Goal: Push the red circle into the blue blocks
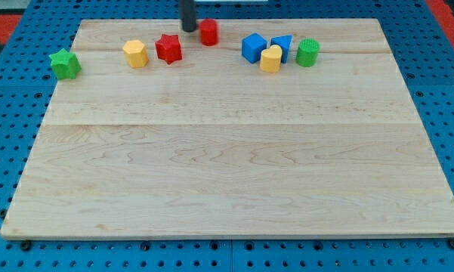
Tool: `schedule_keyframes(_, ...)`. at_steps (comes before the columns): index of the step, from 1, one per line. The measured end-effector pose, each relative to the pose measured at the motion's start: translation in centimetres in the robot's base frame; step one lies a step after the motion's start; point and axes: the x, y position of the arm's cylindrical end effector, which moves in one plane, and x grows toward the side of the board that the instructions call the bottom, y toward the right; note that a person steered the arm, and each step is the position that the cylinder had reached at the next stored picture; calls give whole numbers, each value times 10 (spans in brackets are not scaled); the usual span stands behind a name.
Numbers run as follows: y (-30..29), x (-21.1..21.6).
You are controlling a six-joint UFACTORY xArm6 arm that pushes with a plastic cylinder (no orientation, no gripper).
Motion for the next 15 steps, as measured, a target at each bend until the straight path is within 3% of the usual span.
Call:
schedule_keyframes(3,10,20)
schedule_keyframes(5,52,1)
schedule_keyframes(11,46,-18)
schedule_keyframes(13,97,-4)
schedule_keyframes(14,90,-2)
schedule_keyframes(15,-4,-18)
